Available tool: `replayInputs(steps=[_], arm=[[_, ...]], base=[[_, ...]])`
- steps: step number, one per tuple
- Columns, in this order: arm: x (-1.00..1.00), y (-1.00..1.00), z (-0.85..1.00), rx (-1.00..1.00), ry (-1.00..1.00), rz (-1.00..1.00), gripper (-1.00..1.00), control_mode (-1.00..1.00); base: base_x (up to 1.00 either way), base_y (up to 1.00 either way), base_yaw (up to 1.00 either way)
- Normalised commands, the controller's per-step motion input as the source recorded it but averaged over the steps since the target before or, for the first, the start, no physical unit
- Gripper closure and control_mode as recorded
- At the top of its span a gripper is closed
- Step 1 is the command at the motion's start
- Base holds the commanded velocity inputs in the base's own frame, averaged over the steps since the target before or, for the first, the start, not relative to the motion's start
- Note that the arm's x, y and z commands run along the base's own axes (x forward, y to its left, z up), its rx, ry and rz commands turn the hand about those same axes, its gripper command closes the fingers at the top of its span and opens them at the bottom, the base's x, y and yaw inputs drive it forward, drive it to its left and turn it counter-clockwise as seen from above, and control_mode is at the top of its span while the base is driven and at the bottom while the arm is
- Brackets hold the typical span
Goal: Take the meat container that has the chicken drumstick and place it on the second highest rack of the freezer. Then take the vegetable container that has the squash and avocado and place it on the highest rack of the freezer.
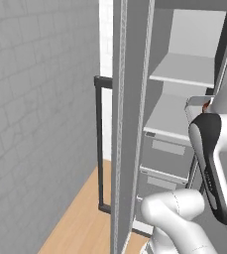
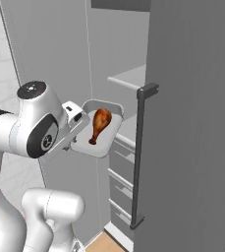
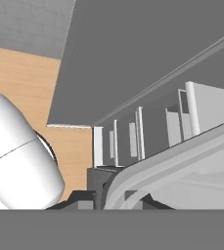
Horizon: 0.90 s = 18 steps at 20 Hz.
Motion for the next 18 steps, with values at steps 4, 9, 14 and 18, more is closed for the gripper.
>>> replayInputs(steps=[4, 9, 14, 18], arm=[[0.0, 0.0, 0.0, 0.0, 0.0, 0.0, 1.0, 1.0], [0.0, 0.0, 0.0, 0.0, 0.0, 0.0, 1.0, 1.0], [0.0, 0.0, 0.0, 0.0, 0.0, 0.0, 1.0, 1.0], [0.0, 0.0, 0.0, 0.0, 0.0, 0.0, 1.0, 1.0]], base=[[0.37, 0.0, 0.0], [0.51, 0.0, 0.0], [0.51, 0.0, 0.0], [0.41, 0.06, -0.05]])
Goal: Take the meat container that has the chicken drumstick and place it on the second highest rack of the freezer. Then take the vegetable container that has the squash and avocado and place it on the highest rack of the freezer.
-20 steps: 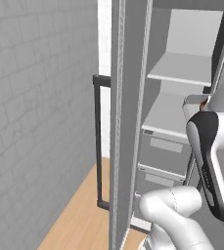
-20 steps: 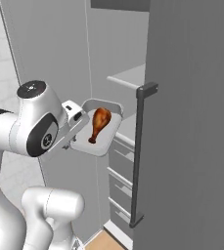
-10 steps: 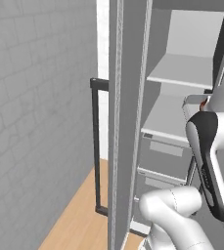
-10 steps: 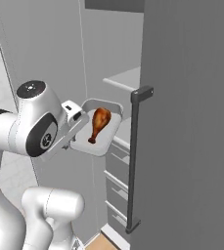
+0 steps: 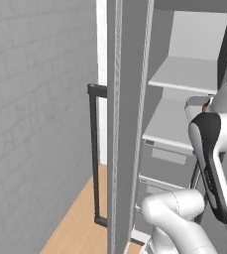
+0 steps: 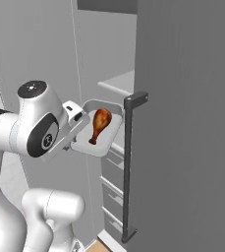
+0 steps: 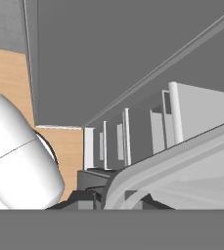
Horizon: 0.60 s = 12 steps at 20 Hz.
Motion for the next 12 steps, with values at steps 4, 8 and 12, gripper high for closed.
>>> replayInputs(steps=[4, 8, 12], arm=[[0.0, 0.0, 0.0, 0.0, 0.0, 0.0, 1.0, 1.0], [0.0, 0.0, 0.0, 0.0, 0.0, 0.0, 1.0, 1.0], [0.0, 0.0, 0.0, 0.0, 0.0, 0.0, 1.0, 1.0]], base=[[0.35, 0.46, -0.18], [0.41, 0.5, -0.18], [0.37, 0.74, -0.18]])
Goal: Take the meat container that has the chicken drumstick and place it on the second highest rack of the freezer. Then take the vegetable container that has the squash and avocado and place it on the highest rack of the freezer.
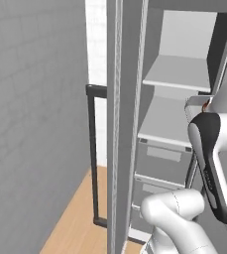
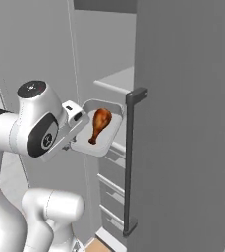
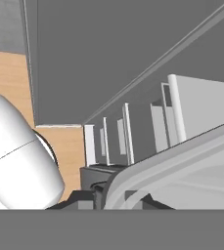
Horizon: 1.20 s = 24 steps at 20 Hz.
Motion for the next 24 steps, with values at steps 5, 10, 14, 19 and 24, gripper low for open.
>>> replayInputs(steps=[5, 10, 14, 19, 24], arm=[[0.0, 0.0, 0.0, 0.0, 0.0, 0.0, 1.0, 1.0], [0.0, 0.0, 0.0, 0.0, 0.0, 0.0, 1.0, 1.0], [0.48, 0.49, -0.16, 0.0, 0.0, -0.1, 1.0, -1.0], [0.71, 0.27, -0.22, 0.0, 0.0, -0.04, 1.0, -1.0], [0.63, -0.09, -0.16, 0.0, 0.0, 0.0, 1.0, -1.0]], base=[[0.42, 0.73, -0.2], [0.37, 0.57, -0.16], [0.0, 0.0, 0.0], [0.0, 0.0, 0.0], [0.0, 0.0, 0.0]])
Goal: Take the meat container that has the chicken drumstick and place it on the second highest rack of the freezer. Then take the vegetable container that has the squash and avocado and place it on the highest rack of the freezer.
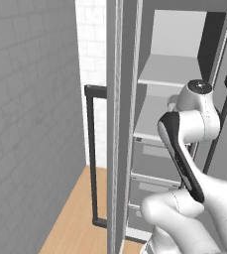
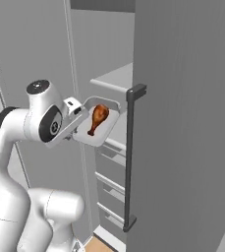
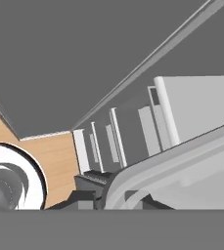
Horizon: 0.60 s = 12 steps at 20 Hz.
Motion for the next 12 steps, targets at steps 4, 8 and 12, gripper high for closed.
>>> replayInputs(steps=[4, 8, 12], arm=[[0.63, -0.22, -0.25, 0.03, 0.0, 0.0, 1.0, -1.0], [0.53, -0.2, -0.41, 0.0, 0.0, 0.0, 1.0, -1.0], [0.51, -0.11, -0.41, 0.0, 0.0, 0.0, 1.0, -1.0]], base=[[0.0, 0.0, 0.0], [0.0, 0.0, 0.0], [0.0, 0.0, 0.0]])
